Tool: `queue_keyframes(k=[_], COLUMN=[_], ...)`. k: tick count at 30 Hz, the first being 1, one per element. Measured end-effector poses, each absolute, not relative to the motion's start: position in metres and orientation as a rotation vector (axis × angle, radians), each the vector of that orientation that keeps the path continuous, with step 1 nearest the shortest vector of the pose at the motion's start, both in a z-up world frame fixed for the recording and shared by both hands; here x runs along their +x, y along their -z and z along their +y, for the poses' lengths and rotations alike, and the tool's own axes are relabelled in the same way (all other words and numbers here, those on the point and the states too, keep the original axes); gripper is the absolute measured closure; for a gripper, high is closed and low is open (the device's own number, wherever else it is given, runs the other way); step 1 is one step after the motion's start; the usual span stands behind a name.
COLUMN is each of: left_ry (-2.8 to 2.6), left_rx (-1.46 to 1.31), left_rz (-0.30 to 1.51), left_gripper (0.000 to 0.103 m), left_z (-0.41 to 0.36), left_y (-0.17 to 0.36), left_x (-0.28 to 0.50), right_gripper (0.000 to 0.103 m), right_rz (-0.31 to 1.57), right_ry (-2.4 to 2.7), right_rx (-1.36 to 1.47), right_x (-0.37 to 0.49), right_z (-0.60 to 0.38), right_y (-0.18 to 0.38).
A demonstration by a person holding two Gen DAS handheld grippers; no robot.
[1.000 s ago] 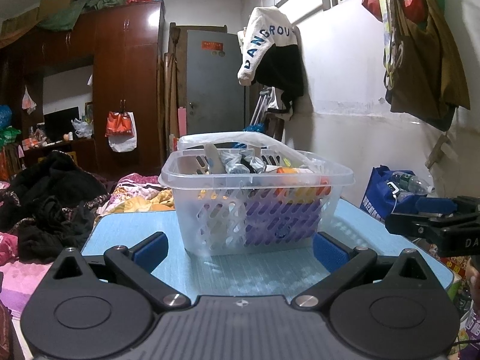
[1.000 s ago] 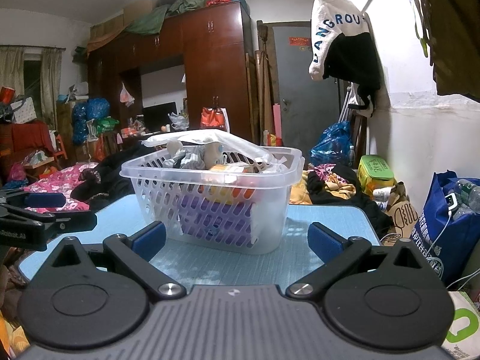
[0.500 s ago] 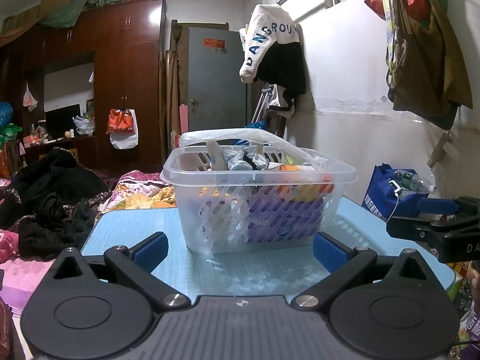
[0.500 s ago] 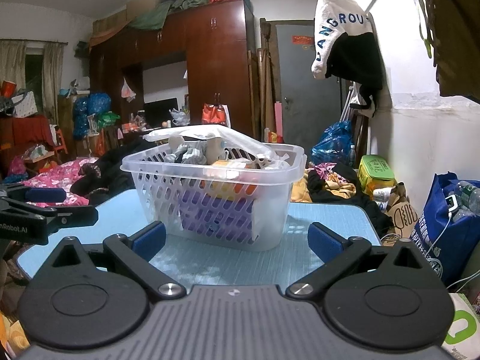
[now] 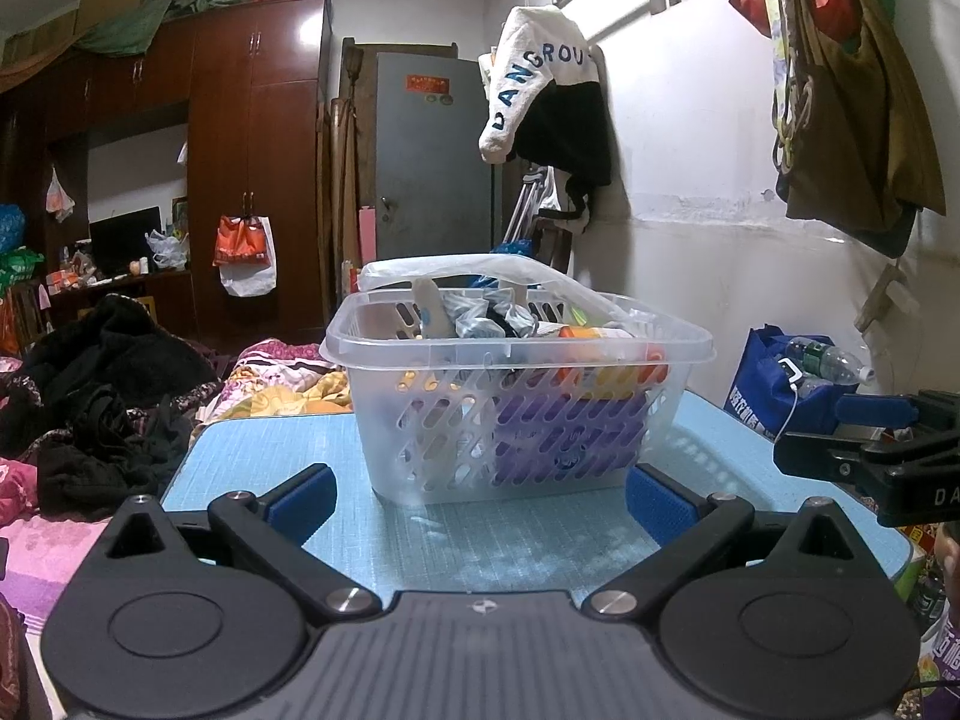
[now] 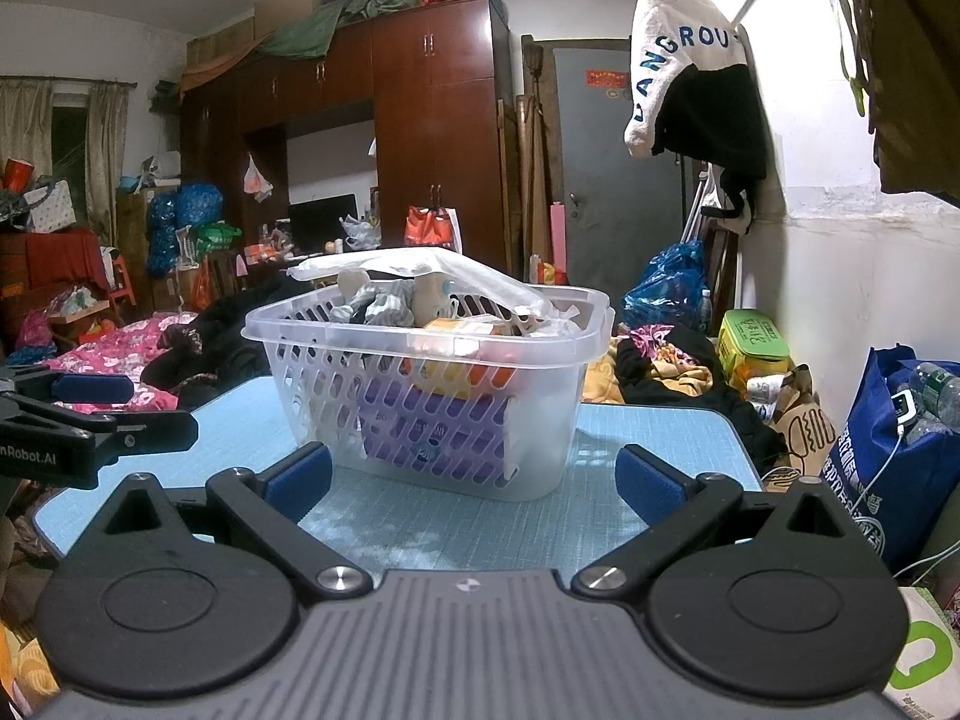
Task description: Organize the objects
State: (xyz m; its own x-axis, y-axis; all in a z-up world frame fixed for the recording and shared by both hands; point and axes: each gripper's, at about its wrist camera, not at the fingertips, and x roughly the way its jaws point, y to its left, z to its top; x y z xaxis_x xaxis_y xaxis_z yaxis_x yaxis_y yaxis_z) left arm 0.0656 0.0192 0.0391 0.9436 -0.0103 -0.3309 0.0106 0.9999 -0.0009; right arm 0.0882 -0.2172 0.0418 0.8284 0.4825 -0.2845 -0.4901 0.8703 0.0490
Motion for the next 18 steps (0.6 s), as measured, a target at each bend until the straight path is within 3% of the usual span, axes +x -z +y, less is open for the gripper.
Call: queue_keyframes(k=[18], left_ry=[0.020], left_rx=[0.016], left_rz=[0.343], left_gripper=[0.000], left_z=[0.0160], left_y=[-0.0373], left_x=[0.0673], right_gripper=[0.000], right_rz=[0.298], right_ry=[-0.518], right_rx=[-0.028], right_x=[0.0890], right_z=[-0.2165], right_y=[-0.0416])
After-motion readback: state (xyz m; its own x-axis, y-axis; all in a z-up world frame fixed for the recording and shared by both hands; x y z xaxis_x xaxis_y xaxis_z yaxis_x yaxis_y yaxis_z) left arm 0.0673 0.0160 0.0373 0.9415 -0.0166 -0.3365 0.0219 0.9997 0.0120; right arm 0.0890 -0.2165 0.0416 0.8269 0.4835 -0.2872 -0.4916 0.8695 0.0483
